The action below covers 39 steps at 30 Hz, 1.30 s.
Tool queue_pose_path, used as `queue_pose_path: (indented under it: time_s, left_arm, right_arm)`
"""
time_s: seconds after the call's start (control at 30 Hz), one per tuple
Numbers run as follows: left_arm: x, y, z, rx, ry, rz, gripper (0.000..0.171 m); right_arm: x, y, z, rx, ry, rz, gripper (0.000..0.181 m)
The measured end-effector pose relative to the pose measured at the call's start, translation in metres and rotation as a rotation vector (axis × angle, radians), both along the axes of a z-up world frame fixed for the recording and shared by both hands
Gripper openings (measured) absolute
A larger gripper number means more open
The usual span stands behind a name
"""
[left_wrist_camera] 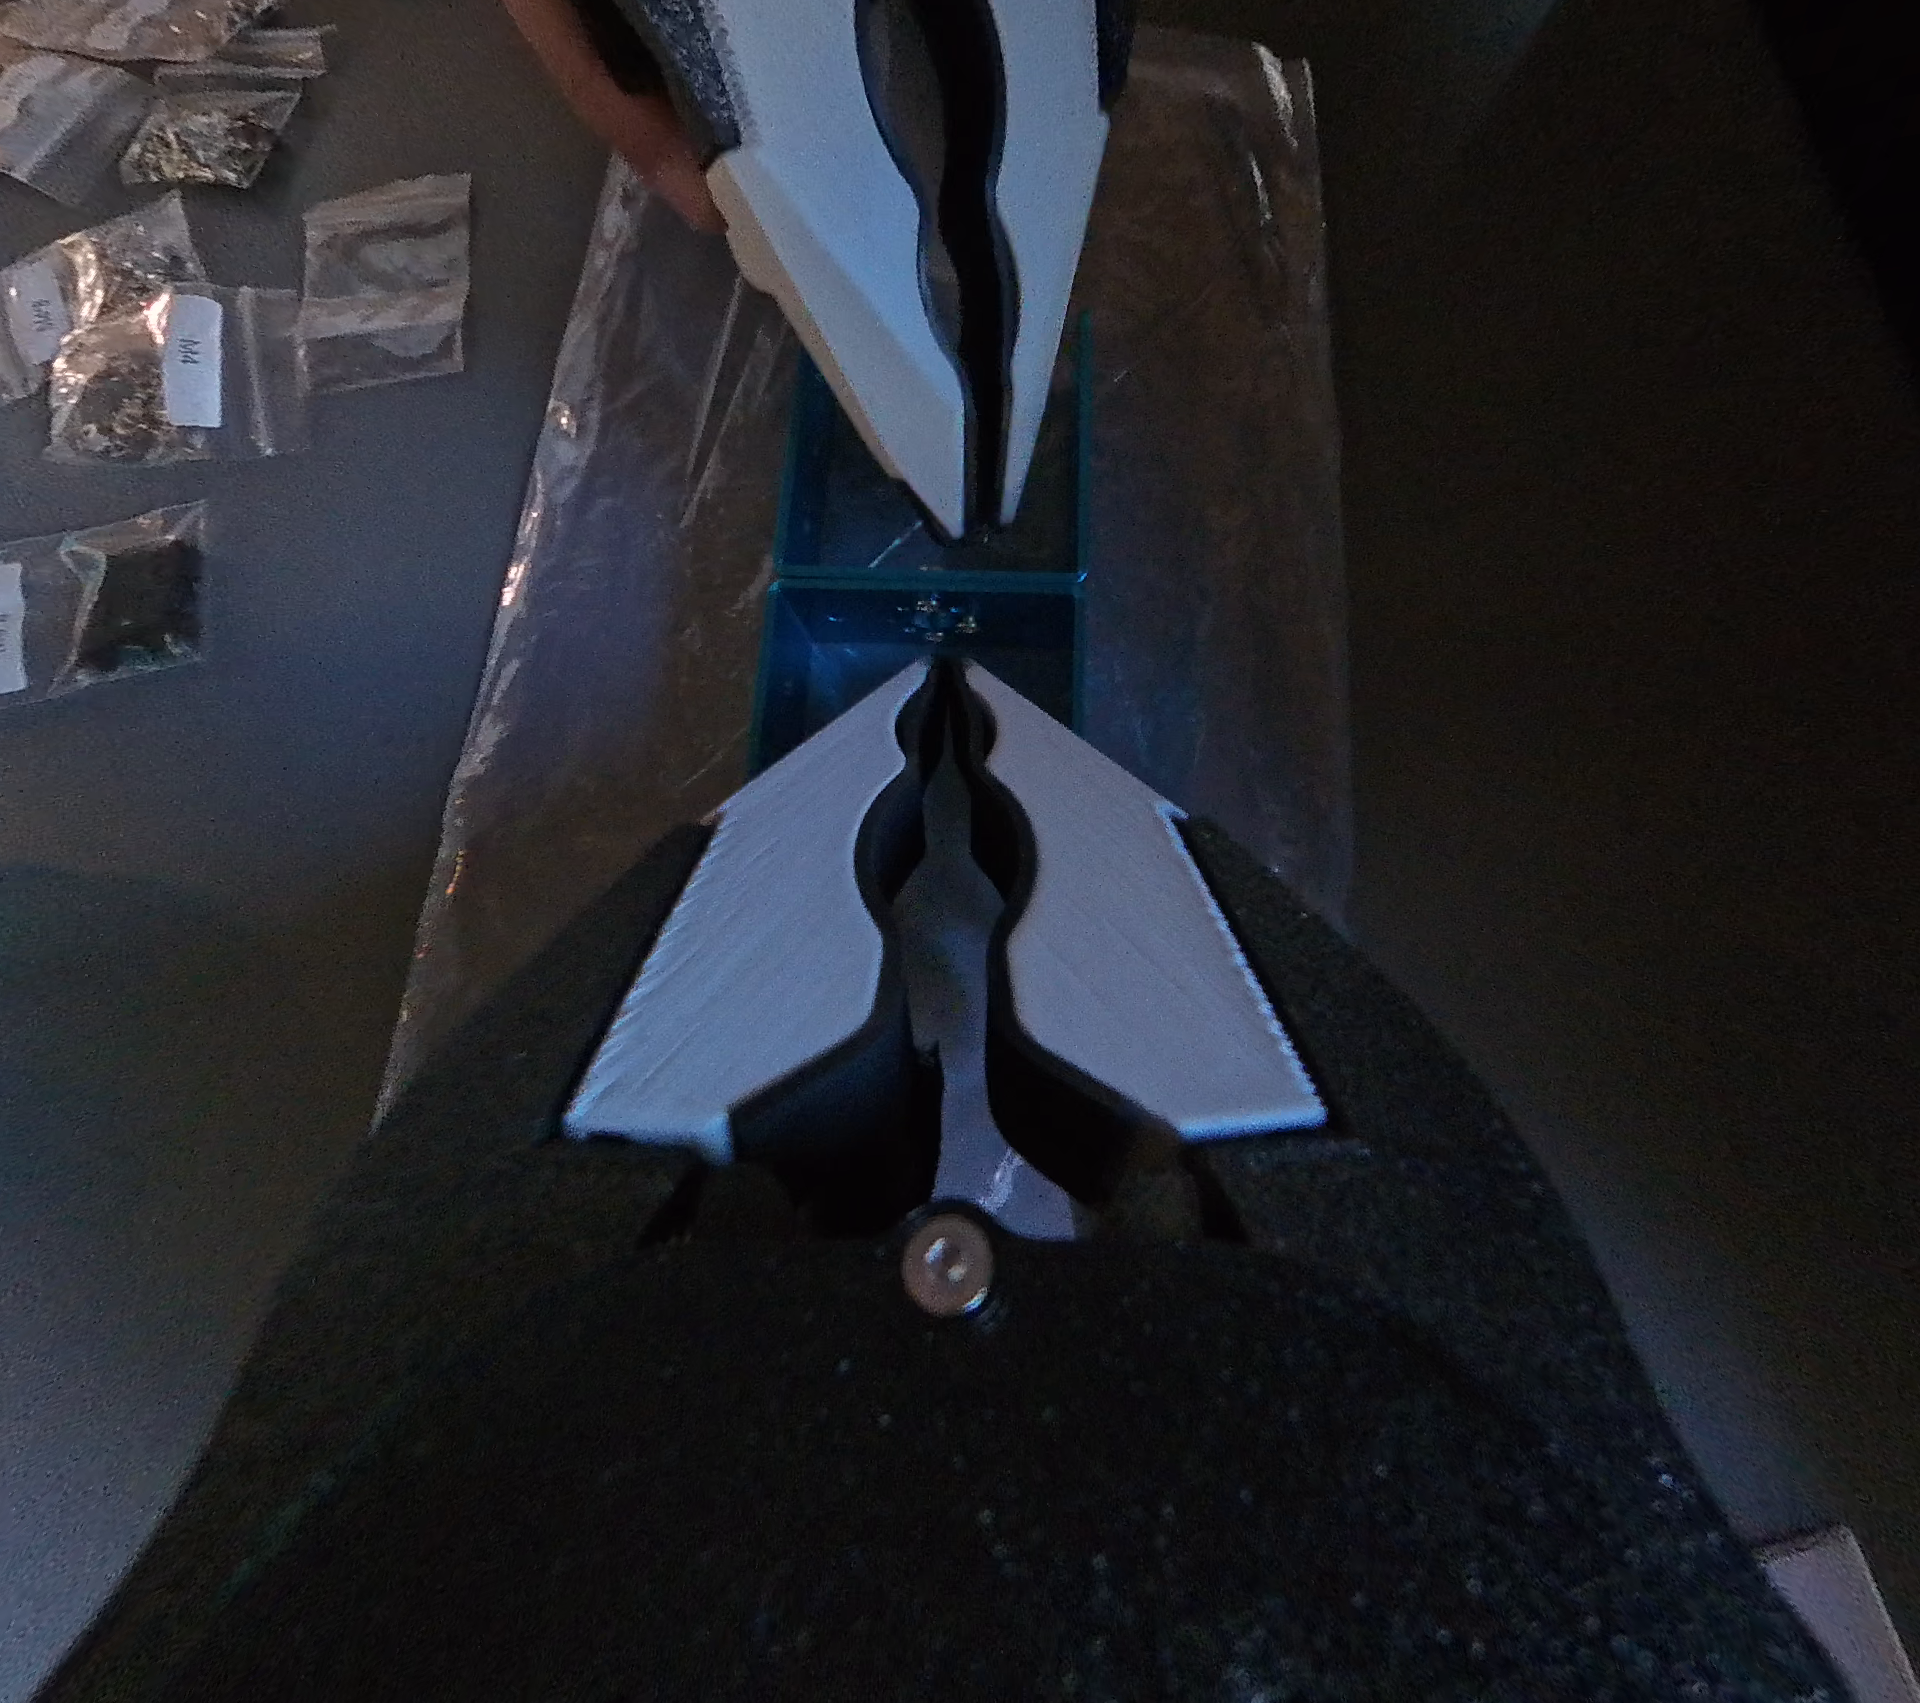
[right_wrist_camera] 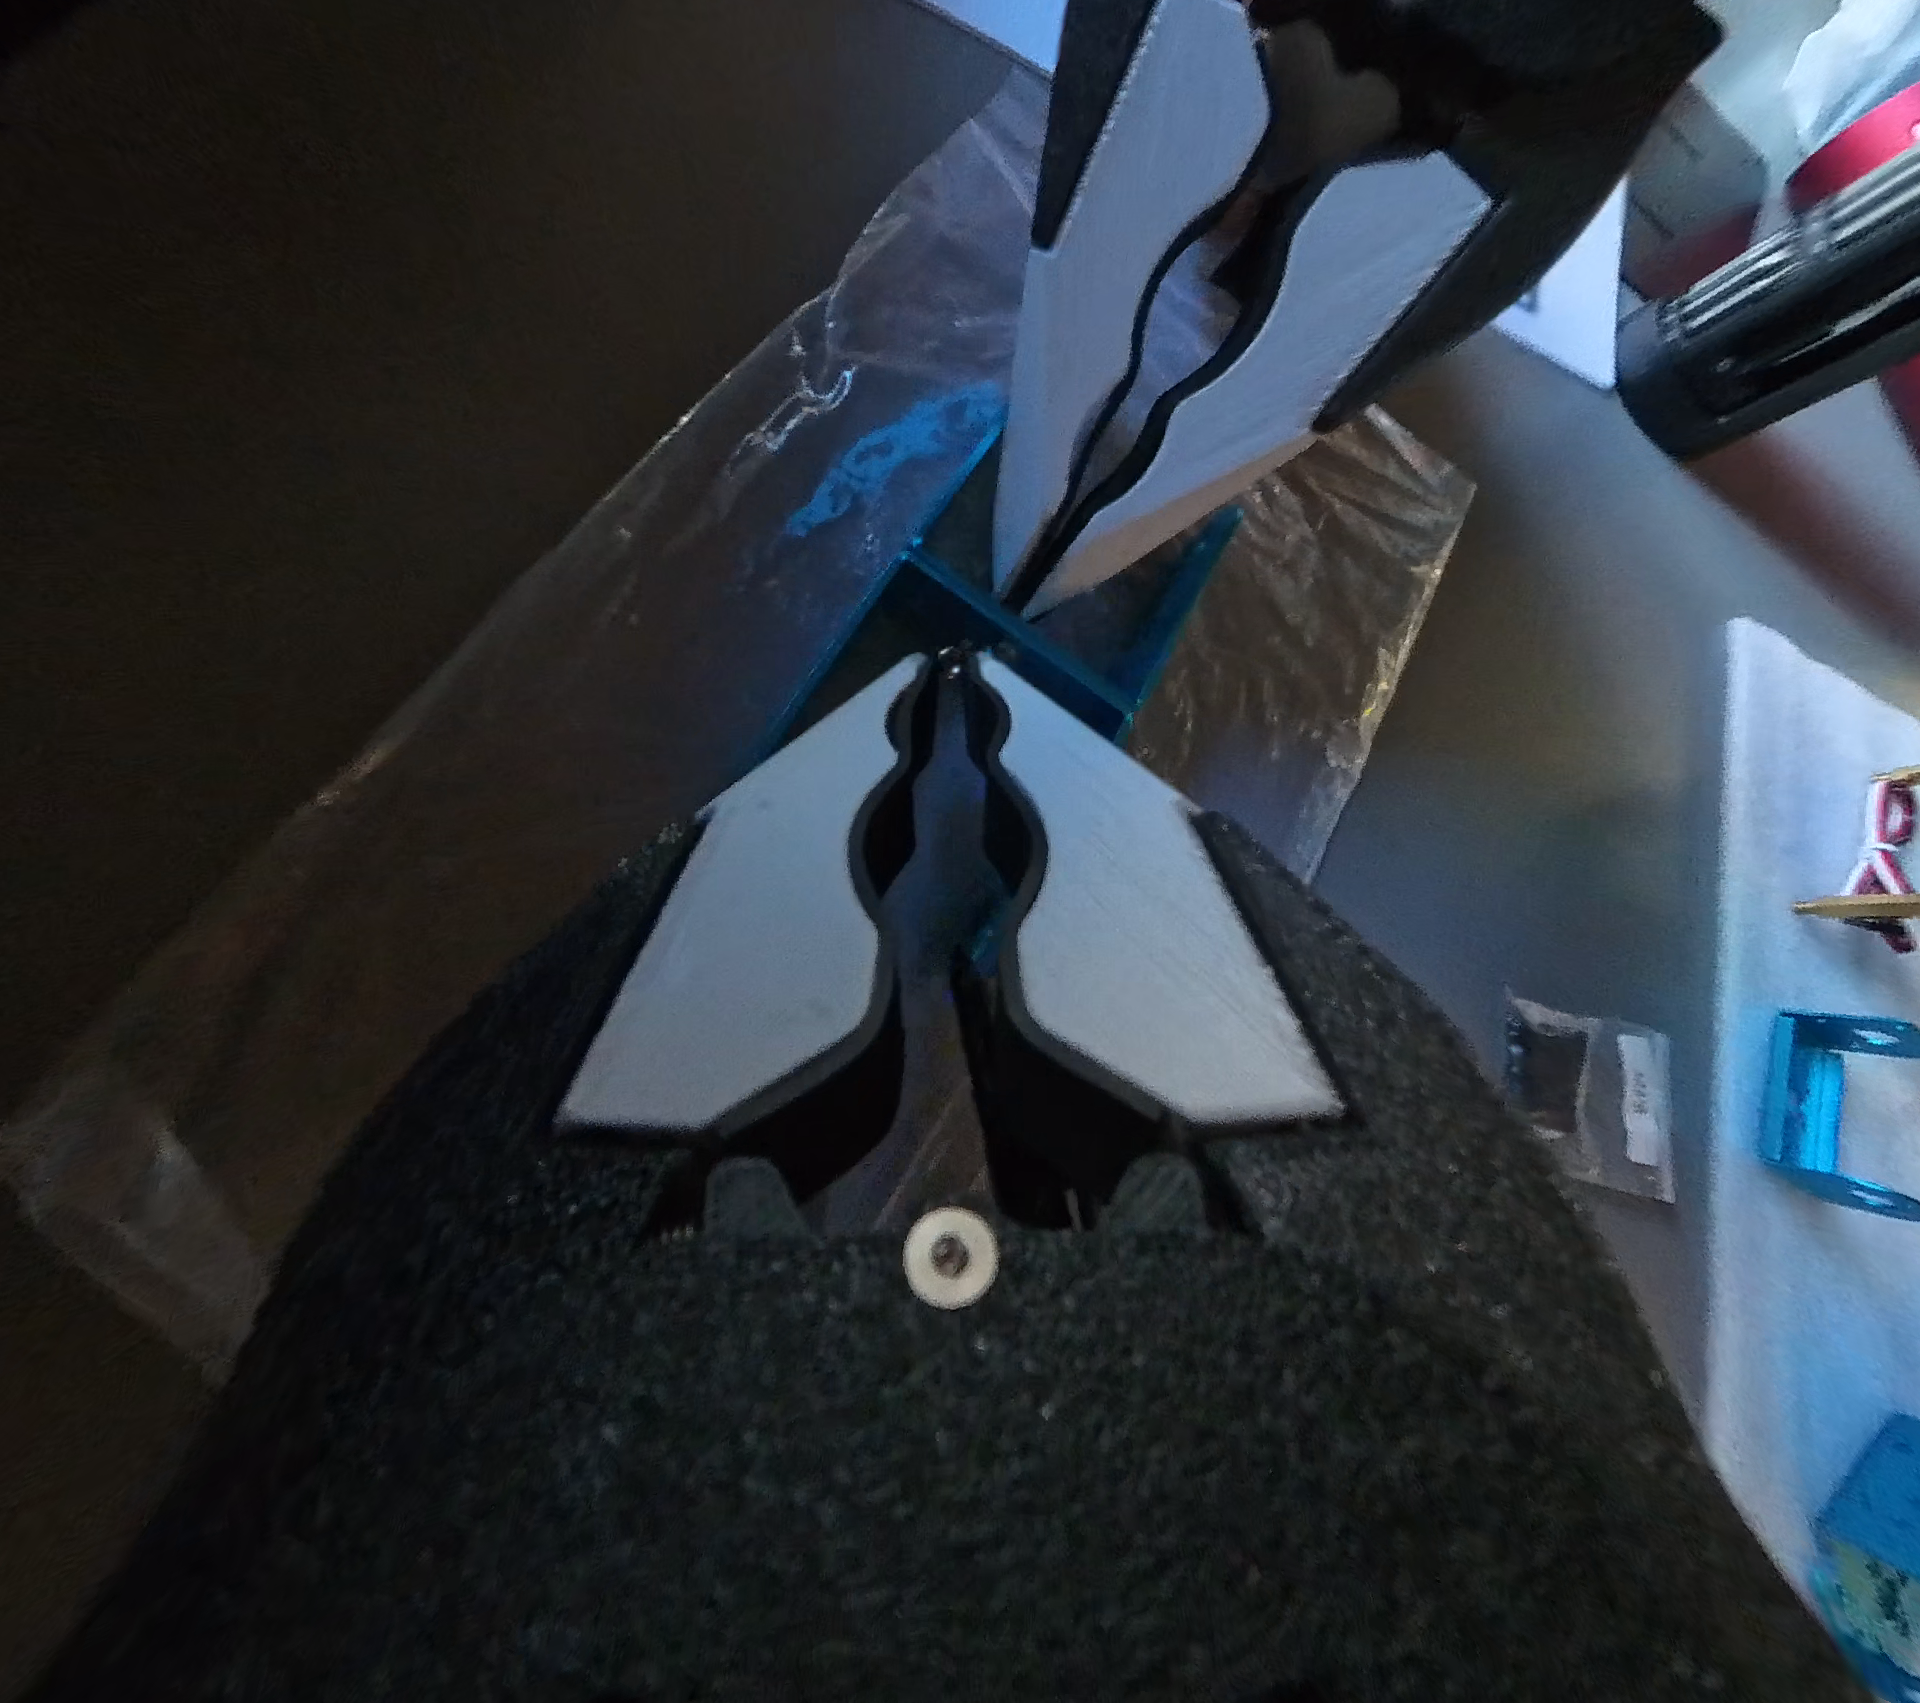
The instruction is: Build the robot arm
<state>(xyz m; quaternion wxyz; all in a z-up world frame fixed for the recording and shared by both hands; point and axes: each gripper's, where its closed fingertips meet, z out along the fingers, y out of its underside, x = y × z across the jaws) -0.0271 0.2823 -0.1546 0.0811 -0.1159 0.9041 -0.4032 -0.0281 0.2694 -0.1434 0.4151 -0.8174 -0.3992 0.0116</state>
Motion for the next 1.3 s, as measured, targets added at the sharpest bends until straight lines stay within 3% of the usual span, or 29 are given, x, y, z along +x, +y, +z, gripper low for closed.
queue_pose_path:
  time_s: [0.33,0.53,0.67,0.87,1.3]
  left_arm:
    - [-0.001,-0.005,-0.001,0.007,-0.008,-0.008,0.0]
    - [0.0,-0.003,-0.001,0.023,-0.025,-0.004,0.0]
    - [-0.001,-0.003,-0.002,0.032,-0.026,-0.006,0.0]
    - [0.004,0.009,-0.003,0.069,-0.035,0.016,0.0]
    - [0.003,0.029,-0.007,0.116,0.015,0.031,0.0]
  right_arm:
    - [-0.003,0.003,-0.005,0.041,-0.026,-0.008,0.0]
    - [0.003,-0.005,-0.012,-0.076,0.001,-0.028,0.0]
    - [-0.002,-0.001,-0.016,-0.162,0.061,-0.064,0.016]
    - [0.003,0.016,-0.015,-0.158,0.02,-0.082,0.011]
    - [0.005,0.016,-0.013,-0.433,-0.034,-0.04,0.017]
